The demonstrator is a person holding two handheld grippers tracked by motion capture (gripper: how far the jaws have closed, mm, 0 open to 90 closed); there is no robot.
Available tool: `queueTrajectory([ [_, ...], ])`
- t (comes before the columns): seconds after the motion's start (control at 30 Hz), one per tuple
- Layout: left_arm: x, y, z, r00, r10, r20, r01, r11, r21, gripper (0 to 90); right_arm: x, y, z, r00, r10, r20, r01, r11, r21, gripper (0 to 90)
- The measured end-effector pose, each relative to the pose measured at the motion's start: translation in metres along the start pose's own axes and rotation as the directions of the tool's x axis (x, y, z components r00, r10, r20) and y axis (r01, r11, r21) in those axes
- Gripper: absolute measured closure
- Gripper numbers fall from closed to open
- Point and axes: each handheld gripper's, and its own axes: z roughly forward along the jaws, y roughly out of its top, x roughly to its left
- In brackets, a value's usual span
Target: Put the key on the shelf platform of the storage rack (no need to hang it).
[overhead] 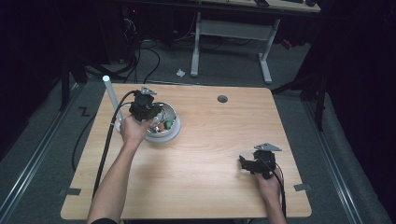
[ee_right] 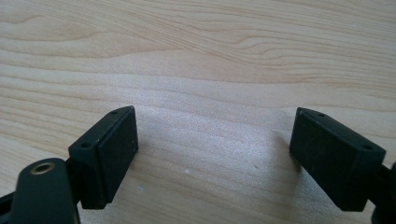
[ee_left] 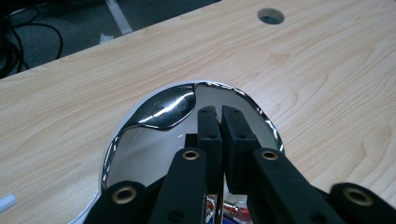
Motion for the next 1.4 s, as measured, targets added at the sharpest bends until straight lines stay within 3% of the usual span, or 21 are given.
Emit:
queueTrajectory([
  [0.2,0.000,-0.002,0.009,1.0000,0.001,-0.010,-0.001,0.9998,0.021,86.6,0.000,0.000,0.000,1.0000,0.000,0.000,0.000,1.000,0.000,15.6],
  [0.3,0.000,-0.004,0.015,0.9999,0.007,-0.008,-0.007,0.9985,0.054,85.9,0.000,0.000,0.000,1.0000,0.000,0.000,0.000,1.000,0.000,15.5],
  [0.47,-0.002,-0.005,0.014,1.0000,0.009,0.005,-0.009,0.9984,0.056,80.7,0.000,0.000,0.000,1.0000,0.000,0.000,0.000,1.000,0.000,15.6],
  [0.6,-0.001,-0.009,0.012,0.9998,-0.015,0.012,0.014,0.9986,0.051,74.7,0.000,0.000,0.000,1.0000,0.001,0.000,-0.001,1.000,0.000,15.5],
  [0.83,0.004,-0.020,-0.004,0.9969,-0.076,0.020,0.076,0.9971,-0.005,56.3,0.000,0.000,0.000,1.0000,0.000,0.000,0.000,1.000,0.000,15.5],
  [0.97,0.001,-0.021,-0.015,0.9984,-0.057,0.001,0.057,0.9982,-0.019,48.5,0.000,0.000,0.000,1.0000,0.001,0.000,-0.001,1.000,0.000,15.5],
  [1.1,0.003,-0.024,-0.030,0.9962,-0.087,0.007,0.088,0.9931,-0.078,45.8,0.000,0.000,0.000,1.0000,0.000,0.000,0.000,1.000,0.000,15.5],
  [1.4,0.003,-0.040,-0.055,0.9951,-0.092,-0.037,0.086,0.9865,-0.140,42.5,0.000,0.000,0.000,1.0000,0.000,0.000,0.000,1.000,0.000,15.5],
])
